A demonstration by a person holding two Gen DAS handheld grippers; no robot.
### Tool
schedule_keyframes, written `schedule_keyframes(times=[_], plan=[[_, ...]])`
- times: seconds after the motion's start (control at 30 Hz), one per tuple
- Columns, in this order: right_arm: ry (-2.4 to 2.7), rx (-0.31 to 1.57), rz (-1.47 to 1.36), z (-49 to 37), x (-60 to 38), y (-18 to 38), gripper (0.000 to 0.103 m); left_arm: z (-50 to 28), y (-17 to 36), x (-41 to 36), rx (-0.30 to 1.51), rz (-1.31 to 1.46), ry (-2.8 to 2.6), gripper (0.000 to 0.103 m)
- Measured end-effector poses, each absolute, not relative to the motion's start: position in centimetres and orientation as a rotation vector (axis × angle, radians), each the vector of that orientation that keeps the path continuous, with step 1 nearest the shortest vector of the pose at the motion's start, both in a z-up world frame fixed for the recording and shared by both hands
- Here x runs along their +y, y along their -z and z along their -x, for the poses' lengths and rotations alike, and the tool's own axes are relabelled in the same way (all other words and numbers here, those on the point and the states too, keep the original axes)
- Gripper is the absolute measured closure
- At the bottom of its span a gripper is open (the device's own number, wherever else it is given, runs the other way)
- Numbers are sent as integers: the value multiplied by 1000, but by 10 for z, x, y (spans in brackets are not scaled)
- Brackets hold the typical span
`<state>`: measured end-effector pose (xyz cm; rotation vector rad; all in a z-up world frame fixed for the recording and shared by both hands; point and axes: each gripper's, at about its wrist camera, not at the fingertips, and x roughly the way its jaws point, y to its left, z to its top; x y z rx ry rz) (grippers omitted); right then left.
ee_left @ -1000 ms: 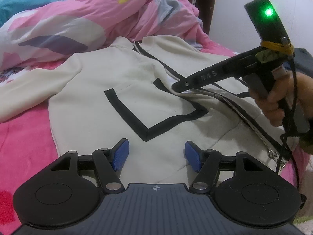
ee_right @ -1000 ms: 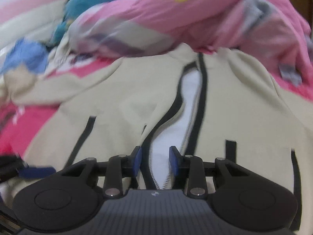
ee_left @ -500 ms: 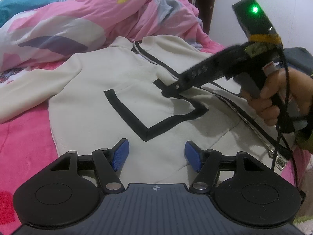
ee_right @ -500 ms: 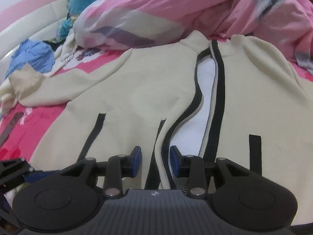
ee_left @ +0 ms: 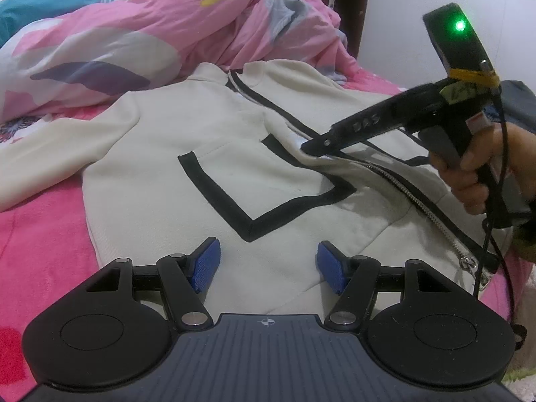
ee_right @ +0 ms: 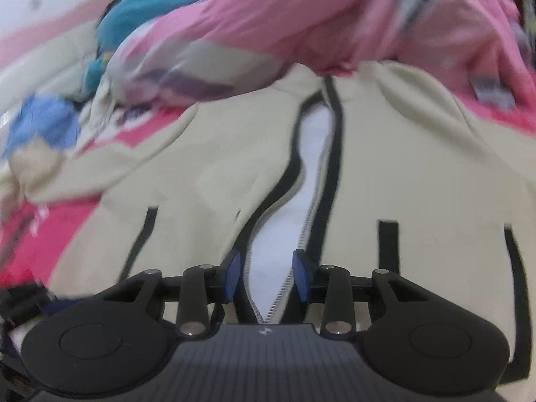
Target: Fold clothes
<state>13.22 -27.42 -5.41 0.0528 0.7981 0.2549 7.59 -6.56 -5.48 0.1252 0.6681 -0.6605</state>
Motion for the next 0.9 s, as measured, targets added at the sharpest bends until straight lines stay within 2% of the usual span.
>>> schedule_keyframes(times=[0.3, 0.37, 0.4, 0.5, 0.57, 0.6, 0.7, 0.77, 0.9], plan=[[-283, 821, -9, -141, -260, 61, 65, -75, 54, -67, 669, -129, 657, 38], [-287, 818, 17, -140, -256, 61, 71, -75, 54, -66, 669, -128, 657, 38], [-295, 811, 37, -138, -252, 60, 79, -75, 54, -66, 670, -127, 658, 38], [-294, 772, 142, -130, -236, 60, 86, -75, 54, -66, 669, -127, 659, 38], [-284, 735, 225, -123, -226, 59, 94, -75, 55, -66, 668, -128, 660, 38], [-274, 718, 255, -120, -222, 58, 103, -75, 55, -66, 668, -127, 660, 38], [-248, 692, 306, -115, -220, 55, 103, -75, 55, -65, 668, -128, 660, 38], [-248, 738, 264, -120, -227, 57, 103, -75, 55, -65, 667, -129, 659, 38], [-228, 808, 119, -132, -242, 56, 95, -76, 55, -66, 668, -128, 657, 38]])
